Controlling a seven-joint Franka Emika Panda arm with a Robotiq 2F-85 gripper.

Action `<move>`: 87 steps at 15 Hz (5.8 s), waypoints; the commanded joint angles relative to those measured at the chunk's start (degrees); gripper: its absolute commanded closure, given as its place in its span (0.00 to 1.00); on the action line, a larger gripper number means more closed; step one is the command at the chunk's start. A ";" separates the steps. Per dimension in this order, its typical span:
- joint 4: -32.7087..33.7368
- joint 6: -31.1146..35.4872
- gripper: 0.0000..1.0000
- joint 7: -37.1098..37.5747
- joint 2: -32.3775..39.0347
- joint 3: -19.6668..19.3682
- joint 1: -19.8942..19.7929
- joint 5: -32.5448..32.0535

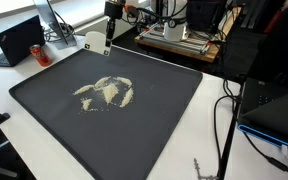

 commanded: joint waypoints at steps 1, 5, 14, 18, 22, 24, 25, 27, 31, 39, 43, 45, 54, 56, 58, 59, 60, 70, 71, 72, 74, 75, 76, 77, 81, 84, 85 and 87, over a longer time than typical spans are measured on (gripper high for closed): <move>-1.49 -3.81 0.99 1.65 -6.05 4.25 -8.42 -14.04; 1.54 -15.44 0.99 6.26 -13.92 13.87 -14.91 -28.15; 17.42 -37.54 0.99 12.46 -9.46 21.96 -7.82 -45.95; 24.44 -46.33 0.99 16.36 -1.54 20.45 -2.28 -59.01; 32.04 -52.39 0.99 13.98 8.40 14.70 5.06 -62.58; 35.88 -53.06 0.99 10.44 13.19 11.38 7.44 -61.10; 37.77 -52.97 0.99 7.34 15.56 9.87 8.20 -59.64; 41.18 -51.62 0.99 1.48 19.89 7.37 8.90 -57.15; 45.38 -48.70 0.99 -13.70 25.52 5.27 7.82 -51.07; 44.52 -42.25 0.96 -35.29 27.57 5.06 4.15 -45.02; 43.49 -38.71 0.99 -45.05 27.68 7.04 2.05 -44.66; 42.84 -36.85 0.99 -50.47 27.52 6.91 2.36 -45.03; 41.97 -36.23 0.99 -78.06 28.62 7.40 2.30 -40.91; 42.21 -36.67 0.99 -80.95 29.00 6.77 2.66 -40.98; 42.68 -37.42 0.99 -83.40 29.60 6.31 2.80 -40.88; 42.86 -37.65 0.99 -84.50 29.89 6.17 2.79 -40.73; 43.04 -37.73 0.99 -85.41 30.25 5.95 2.82 -40.70; 47.24 -39.86 0.99 -91.56 34.54 5.59 3.07 -39.28; 47.89 -40.12 0.99 -92.01 35.17 5.52 3.12 -38.96; 48.51 -40.61 0.99 -92.94 35.67 5.73 2.97 -38.31; 50.10 -41.33 0.99 -94.61 36.74 5.88 2.78 -37.16; 50.93 -41.75 0.99 -95.31 37.31 5.93 2.69 -36.52; 51.89 -42.16 0.99 -96.46 38.07 6.12 2.46 -35.70; 52.76 -42.49 0.99 -97.38 38.67 6.13 2.39 -35.16; 56.77 -43.84 0.99 -102.69 41.69 6.88 1.11 -31.29; 59.42 -45.16 0.99 -106.65 43.43 7.18 0.12 -28.15; 60.12 -45.47 0.99 -107.75 43.89 7.28 -0.21 -27.17; 61.37 -46.01 0.99 -109.22 44.65 7.13 -0.41 -25.79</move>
